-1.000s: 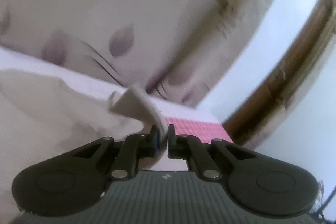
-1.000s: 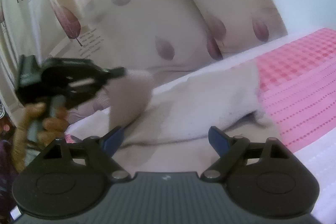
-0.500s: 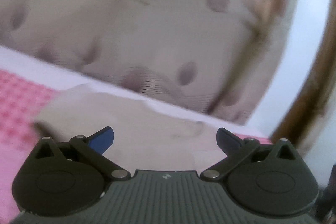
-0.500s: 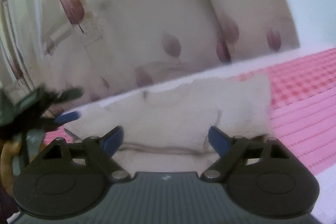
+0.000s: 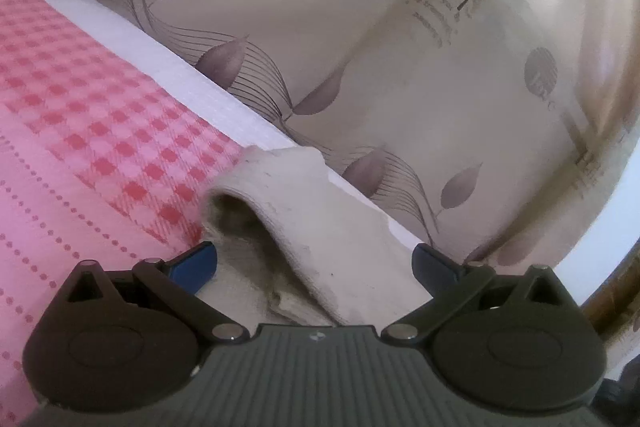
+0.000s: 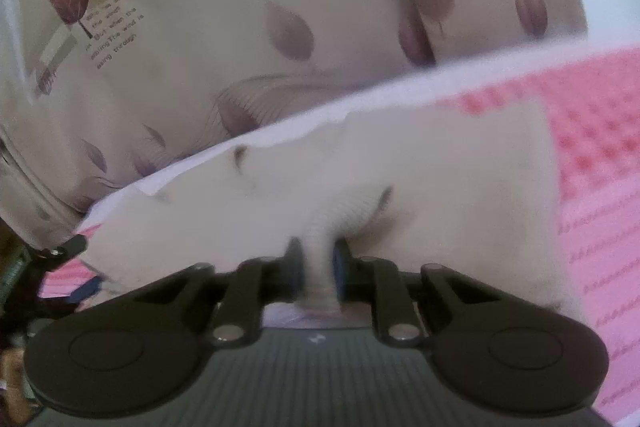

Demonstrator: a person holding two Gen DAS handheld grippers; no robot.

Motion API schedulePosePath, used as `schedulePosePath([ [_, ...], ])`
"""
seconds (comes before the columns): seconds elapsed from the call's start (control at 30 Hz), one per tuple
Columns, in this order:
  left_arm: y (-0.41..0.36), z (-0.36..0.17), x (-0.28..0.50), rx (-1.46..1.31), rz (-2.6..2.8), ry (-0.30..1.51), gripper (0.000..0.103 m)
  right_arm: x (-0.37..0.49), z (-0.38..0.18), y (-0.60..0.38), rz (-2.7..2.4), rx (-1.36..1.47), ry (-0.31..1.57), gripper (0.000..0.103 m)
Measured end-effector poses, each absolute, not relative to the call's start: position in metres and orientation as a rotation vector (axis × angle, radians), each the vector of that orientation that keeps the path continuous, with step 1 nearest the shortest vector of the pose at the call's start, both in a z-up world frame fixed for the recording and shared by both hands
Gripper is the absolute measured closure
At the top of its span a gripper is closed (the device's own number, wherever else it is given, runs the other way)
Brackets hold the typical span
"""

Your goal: Fold small clothes

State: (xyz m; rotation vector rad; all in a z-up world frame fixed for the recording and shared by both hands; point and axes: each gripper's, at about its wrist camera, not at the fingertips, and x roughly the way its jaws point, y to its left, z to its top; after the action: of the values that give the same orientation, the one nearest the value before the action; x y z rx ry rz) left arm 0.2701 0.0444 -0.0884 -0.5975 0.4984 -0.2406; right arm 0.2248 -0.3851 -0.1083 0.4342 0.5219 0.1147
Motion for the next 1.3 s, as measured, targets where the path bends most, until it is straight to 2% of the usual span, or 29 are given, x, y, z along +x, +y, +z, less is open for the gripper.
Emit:
schedulePosePath([
  [0.13, 0.048, -0.086, 0.262, -0.59, -0.172, 0.474, 0.0, 0.215, -0.086, -0.39, 0.06, 0.32, 0.415, 0.09],
  [0.33, 0.052, -0.087, 0.26, -0.612, -0.121, 0.48, 0.0, 0.216, -0.08, -0.418, -0.014, 0.23, 0.423, 0.09],
  [0.47, 0.047, -0.083, 0.256, -0.561, -0.075, 0.451, 0.0, 0.223, -0.099, -0.428, -0.003, 0.258, 0.476, 0.089],
  [0.6, 0.042, -0.084, 0.262, -0.527, -0.039, 0.497, 0.001, 0.228, -0.118, -0.435, -0.043, 0.29, 0.479, 0.087],
  [0.87, 0.043, -0.085, 0.263, -0.521, 0.001, 0.514, 0.0, 0.226, -0.124, -0.463, 0.0, 0.469, 0.5, 0.086],
  [0.93, 0.045, -0.083, 0.262, -0.508, -0.027, 0.532, 0.001, 0.209, -0.119, -0.47, -0.037, 0.544, 0.478, 0.082],
  [1.07, 0.049, -0.064, 0.233, -0.41, -0.228, 0.592, 0.002, 0.132, -0.105, -0.461, -0.042, 0.46, 0.435, 0.078],
  [1.1, 0.051, -0.058, 0.216, -0.4, -0.268, 0.583, 0.0, 0.108, -0.104, -0.457, -0.021, 0.429, 0.438, 0.072],
  [1.17, 0.059, -0.05, 0.182, -0.376, -0.329, 0.58, 0.0, 0.062, -0.107, -0.45, 0.019, 0.397, 0.437, 0.045],
  [1.2, 0.062, -0.047, 0.167, -0.351, -0.345, 0.599, 0.0, 0.035, -0.113, -0.448, 0.049, 0.397, 0.446, 0.022],
  [1.23, 0.065, -0.044, 0.153, -0.348, -0.359, 0.609, 0.0, 0.019, -0.117, -0.446, 0.069, 0.4, 0.451, 0.016],
  [1.3, 0.074, -0.044, 0.125, -0.339, -0.375, 0.626, 0.0, -0.019, -0.127, -0.438, 0.097, 0.399, 0.456, 0.017],
])
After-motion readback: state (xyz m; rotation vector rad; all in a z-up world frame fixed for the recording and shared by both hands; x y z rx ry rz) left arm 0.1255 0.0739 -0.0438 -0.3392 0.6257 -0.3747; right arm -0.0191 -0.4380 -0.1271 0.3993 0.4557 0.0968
